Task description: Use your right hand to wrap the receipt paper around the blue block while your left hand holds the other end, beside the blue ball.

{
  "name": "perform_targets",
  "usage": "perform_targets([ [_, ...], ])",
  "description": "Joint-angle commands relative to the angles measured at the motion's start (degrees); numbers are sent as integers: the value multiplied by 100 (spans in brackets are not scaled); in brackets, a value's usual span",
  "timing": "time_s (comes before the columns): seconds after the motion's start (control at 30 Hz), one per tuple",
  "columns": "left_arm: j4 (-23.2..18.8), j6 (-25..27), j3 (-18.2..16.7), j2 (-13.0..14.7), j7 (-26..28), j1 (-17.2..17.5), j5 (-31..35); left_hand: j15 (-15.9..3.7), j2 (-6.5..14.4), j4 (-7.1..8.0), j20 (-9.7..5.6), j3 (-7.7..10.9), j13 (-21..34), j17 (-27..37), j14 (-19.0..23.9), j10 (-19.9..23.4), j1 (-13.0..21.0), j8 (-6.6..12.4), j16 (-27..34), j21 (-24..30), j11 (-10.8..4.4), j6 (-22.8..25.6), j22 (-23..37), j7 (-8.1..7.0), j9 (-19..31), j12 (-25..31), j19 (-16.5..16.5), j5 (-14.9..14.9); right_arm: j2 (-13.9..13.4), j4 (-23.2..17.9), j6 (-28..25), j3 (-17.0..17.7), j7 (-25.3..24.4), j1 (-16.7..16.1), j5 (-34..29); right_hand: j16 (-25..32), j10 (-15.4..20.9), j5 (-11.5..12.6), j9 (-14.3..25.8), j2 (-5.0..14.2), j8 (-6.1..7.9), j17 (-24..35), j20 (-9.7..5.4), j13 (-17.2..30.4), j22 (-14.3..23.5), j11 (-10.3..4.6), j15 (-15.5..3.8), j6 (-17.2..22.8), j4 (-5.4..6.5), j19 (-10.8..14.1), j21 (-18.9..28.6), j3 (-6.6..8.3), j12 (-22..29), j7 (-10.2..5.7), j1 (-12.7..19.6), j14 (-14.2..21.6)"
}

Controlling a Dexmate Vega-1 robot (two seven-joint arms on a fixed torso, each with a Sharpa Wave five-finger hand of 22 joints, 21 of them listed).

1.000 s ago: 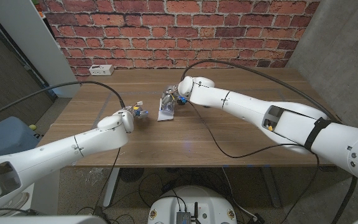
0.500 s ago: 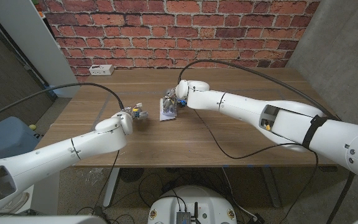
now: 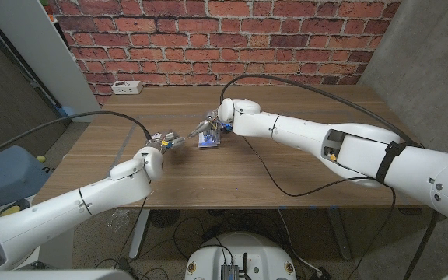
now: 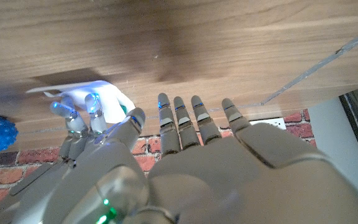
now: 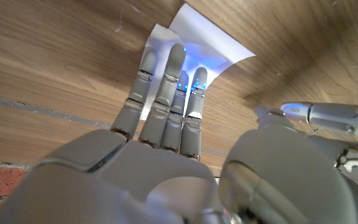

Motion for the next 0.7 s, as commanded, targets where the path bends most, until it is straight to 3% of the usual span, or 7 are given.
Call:
perform_targets([
  [0.03,327,-1407,-782,-310,1741,1002,398,-47,-9,-101,31,-17,16,27,69,7,64,-54,-8,68,-45,-209,9,-101,12,4,162,-21,-190,-88,452,195,202,-111,46,-92,-86,84,-21,-58,-81,-94,25,6,-6,71,62,-50,97,-27,-48,-157,41,13,-276,-96],
  [0.17,520,-1870,-912,-436,2105,1164,591,-87,68,-50,7,-90,30,89,413,296,-1,30,129,164,-3,-77,13,14,21,99,396,-36,-219,-80,595,278,192,-172,58,-106,-56,166,-35,279,-145,-151,34,16,-7,115,107,-27,111,-13,-56,-49,91,34,-289,-101],
  [0.3,837,-2534,-1050,-615,2691,1331,811,-108,190,13,-139,-188,132,234,1251,1259,-46,304,462,369,162,836,31,582,76,419,821,-31,-207,-70,574,330,115,-227,13,-44,14,98,-54,1004,-270,-277,36,-14,-8,116,109,112,-507,68,-32,621,146,46,706,-66],
  [0.4,973,-2801,-1207,-824,3102,1475,919,-107,378,-476,-276,784,412,486,2090,2134,1157,943,930,685,249,1894,91,726,399,811,1260,313,-206,-44,604,381,73,-264,13,-39,14,75,-55,1019,-281,-276,34,-17,-8,114,111,128,-542,81,-26,653,146,66,742,-54],
  [0.43,908,-2567,-1208,-859,3071,1498,1040,-59,99,-642,-315,1652,586,456,2409,2450,1794,1203,979,851,275,2060,119,700,543,975,1408,667,-205,-42,605,384,59,-270,-2,-16,4,65,-58,1087,-307,-249,50,-15,-10,117,110,141,-681,82,-25,780,147,60,929,-63],
  [0.5,963,-2260,-1185,-1082,3315,1516,1323,-78,-368,-691,-309,2403,825,461,2648,2718,2251,1390,1073,1049,218,2160,196,815,665,1153,1539,1045,-202,-47,584,385,34,-280,-36,-27,14,56,-63,1092,-343,-274,37,-13,-15,108,103,153,-857,88,-21,907,155,45,1122,-58],
  [0.7,1507,-2290,-1118,-1663,4405,1475,1958,-268,-632,-587,-402,2393,1180,971,2614,2693,2850,1475,1548,1349,108,2140,379,718,812,1327,1599,1165,-187,-68,564,325,-11,-299,-173,-45,29,46,-69,1094,-401,-315,-1,-34,-19,69,38,190,-1131,109,-7,1118,152,-33,1396,-11],
])
